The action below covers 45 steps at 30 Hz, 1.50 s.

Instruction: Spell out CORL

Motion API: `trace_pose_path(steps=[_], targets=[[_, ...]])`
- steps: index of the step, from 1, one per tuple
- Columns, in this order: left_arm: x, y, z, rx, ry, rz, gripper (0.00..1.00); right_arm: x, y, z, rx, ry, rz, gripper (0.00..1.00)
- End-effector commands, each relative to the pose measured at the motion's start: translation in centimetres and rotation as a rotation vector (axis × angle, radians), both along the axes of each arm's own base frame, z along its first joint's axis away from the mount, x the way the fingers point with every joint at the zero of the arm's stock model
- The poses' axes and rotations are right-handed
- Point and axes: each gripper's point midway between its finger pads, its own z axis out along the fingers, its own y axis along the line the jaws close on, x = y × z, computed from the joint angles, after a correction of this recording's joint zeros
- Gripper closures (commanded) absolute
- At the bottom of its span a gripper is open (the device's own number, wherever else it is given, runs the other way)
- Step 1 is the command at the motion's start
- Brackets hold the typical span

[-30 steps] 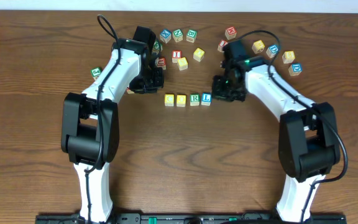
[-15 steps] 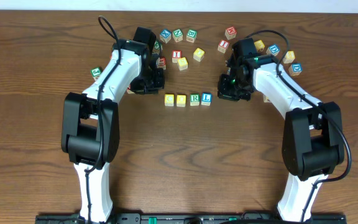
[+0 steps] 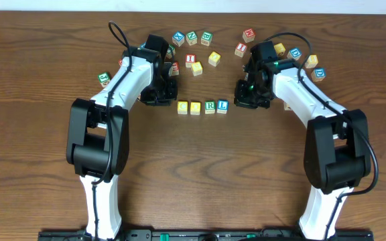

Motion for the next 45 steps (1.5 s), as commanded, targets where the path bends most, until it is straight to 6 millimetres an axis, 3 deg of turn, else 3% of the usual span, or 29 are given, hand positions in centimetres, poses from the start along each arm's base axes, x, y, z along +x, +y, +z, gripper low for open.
trace_pose_path(steps=[1, 21, 33, 45], targets=[[-0.4, -0.3, -0.9, -0.009, 0.019, -0.028, 0.92, -0.4, 1.0, -1.9, 0.061, 0.042, 0.048, 0.99], [-0.1, -1.5, -0.9, -0.016, -0.01, -0.053, 0.93, 1.3, 2.3, -2.1, 0.111, -0.059, 0.15, 0.99], [-0.1, -1.5, -0.9, -0.016, -0.01, -0.053, 0.93, 0.6, 3.9, -2.0, 0.115, -0.061, 0.198, 0.99], [-0.2, -1.5, -0.9, -0.016, -0.006, -0.053, 0.93, 0.7, 4.0, -2.0, 0.115, -0.066, 0.2, 0.99]])
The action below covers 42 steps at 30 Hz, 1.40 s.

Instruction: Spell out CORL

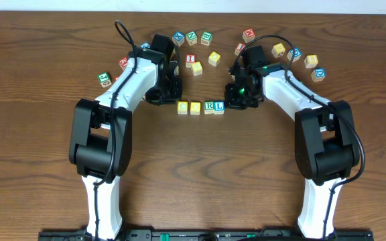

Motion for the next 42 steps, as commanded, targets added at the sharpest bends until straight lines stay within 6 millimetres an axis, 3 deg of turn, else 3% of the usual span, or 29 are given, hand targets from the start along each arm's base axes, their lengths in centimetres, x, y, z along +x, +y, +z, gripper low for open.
trace_pose_path(steps=[1, 14, 27, 42], targets=[[-0.6, 0.0, -1.0, -0.001, 0.032, -0.02, 0.92, 0.0, 0.4, 0.3, 0.011, -0.013, 0.025, 0.99], [-1.8, 0.0, -2.8, -0.009, 0.066, 0.016, 0.92, 0.0, 0.4, 0.3, 0.011, -0.012, 0.024, 0.99], [-2.0, -1.9, -2.2, -0.123, 0.08, 0.004, 0.93, -0.1, 0.3, 0.2, 0.006, -0.009, 0.023, 0.99], [-1.8, -2.0, -2.2, -0.127, 0.072, 0.003, 0.92, -0.5, 0.8, 0.2, 0.004, -0.003, 0.04, 0.99]])
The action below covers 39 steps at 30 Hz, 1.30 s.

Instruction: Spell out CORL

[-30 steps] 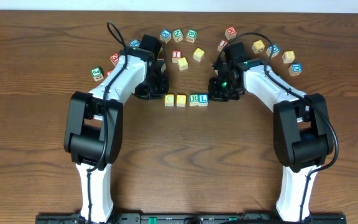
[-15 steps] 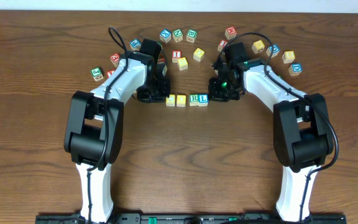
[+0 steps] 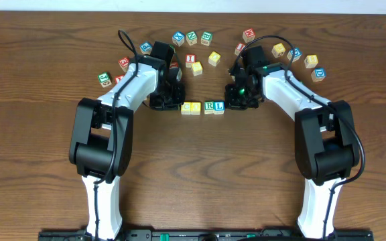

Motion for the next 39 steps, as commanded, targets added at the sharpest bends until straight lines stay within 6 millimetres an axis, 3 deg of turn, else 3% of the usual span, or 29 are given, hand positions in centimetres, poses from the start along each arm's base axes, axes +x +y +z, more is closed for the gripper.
trace_pose_path(steps=[1, 11, 16, 26, 39], targets=[[-0.3, -0.3, -0.8, -0.009, 0.022, 0.004, 0.92, -0.4, 0.9, 0.2, 0.007, -0.01, 0.038, 0.99], [0.0, -0.4, -0.8, -0.013, 0.011, 0.004, 0.93, -0.8, 2.6, 0.2, 0.002, -0.031, 0.078, 0.99], [0.0, -0.5, -0.8, -0.013, 0.011, 0.01, 0.92, -0.8, 2.6, 0.2, 0.002, -0.031, 0.079, 0.99], [-0.5, -2.5, -0.7, -0.018, -0.008, -0.04, 0.92, -0.4, 2.4, 0.2, -0.011, -0.047, 0.072, 0.99], [0.0, -2.7, -0.6, -0.025, -0.03, -0.04, 0.93, -0.2, 2.1, 0.2, -0.027, -0.046, 0.054, 0.99]])
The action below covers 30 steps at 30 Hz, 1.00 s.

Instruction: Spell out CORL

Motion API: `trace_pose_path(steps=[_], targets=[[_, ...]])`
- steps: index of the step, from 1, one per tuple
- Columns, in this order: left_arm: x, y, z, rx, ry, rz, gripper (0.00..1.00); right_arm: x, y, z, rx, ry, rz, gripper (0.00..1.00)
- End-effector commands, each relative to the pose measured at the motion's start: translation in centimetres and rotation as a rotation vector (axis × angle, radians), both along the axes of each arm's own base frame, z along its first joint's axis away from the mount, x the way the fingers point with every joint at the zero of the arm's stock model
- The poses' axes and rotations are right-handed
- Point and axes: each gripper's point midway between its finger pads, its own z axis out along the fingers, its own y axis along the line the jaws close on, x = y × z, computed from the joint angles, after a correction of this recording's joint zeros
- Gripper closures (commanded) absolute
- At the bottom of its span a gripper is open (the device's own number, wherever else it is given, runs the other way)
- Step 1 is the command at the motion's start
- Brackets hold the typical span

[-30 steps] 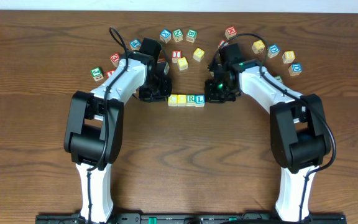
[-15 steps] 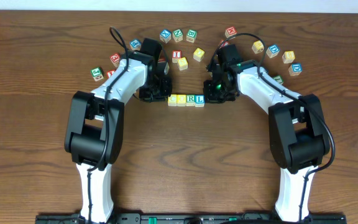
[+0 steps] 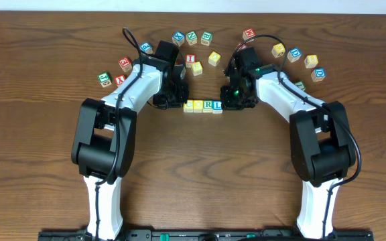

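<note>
A row of letter blocks lies at the table's middle: a yellow C block (image 3: 189, 106), a yellow block (image 3: 198, 106), the R block (image 3: 208, 105) and the blue L block (image 3: 218, 105), packed side by side. My left gripper (image 3: 175, 100) is down at the row's left end, against the C block. At the opposite end, by the L block, sits my right gripper (image 3: 232, 100). From overhead the fingers of both are hidden under the wrists, so their state does not show.
Loose letter blocks arc behind the row: a blue one (image 3: 178, 37), a green one (image 3: 206, 35), a yellow one (image 3: 214, 58), a red-lettered one (image 3: 190, 60). More sit at far right (image 3: 311, 61) and far left (image 3: 104, 79). Cables loop above both wrists.
The left gripper has moved a little right and the right gripper a little left. The row between them is shorter, its blocks touching.
The four blocks first stood in a loosely spaced row with both grippers apart from its ends. Then the right gripper was at the L block, then the left gripper at the C block. Now both ends are pressed in and the row is tight.
</note>
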Motion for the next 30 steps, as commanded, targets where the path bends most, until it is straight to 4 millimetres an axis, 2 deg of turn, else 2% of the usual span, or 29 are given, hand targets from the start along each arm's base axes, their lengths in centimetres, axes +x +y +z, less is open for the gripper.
trace_pose_path(steps=[1, 9, 20, 30], targets=[[-0.9, -1.6, -0.6, -0.04, 0.033, -0.02, 0.93, -0.3, 1.3, 0.6, 0.04, -0.001, 0.023, 0.99], [-0.8, -1.6, -0.6, -0.04, 0.025, -0.028, 0.92, 0.6, 0.8, 2.2, 0.051, -0.034, 0.006, 0.99], [-0.6, -1.0, -0.7, -0.004, 0.013, -0.025, 0.92, 0.9, -0.1, 2.2, 0.011, -0.032, -0.048, 0.99], [0.4, -0.6, 1.8, 0.018, -0.065, -0.015, 0.93, 1.7, 0.0, 3.3, 0.011, -0.072, -0.06, 0.99]])
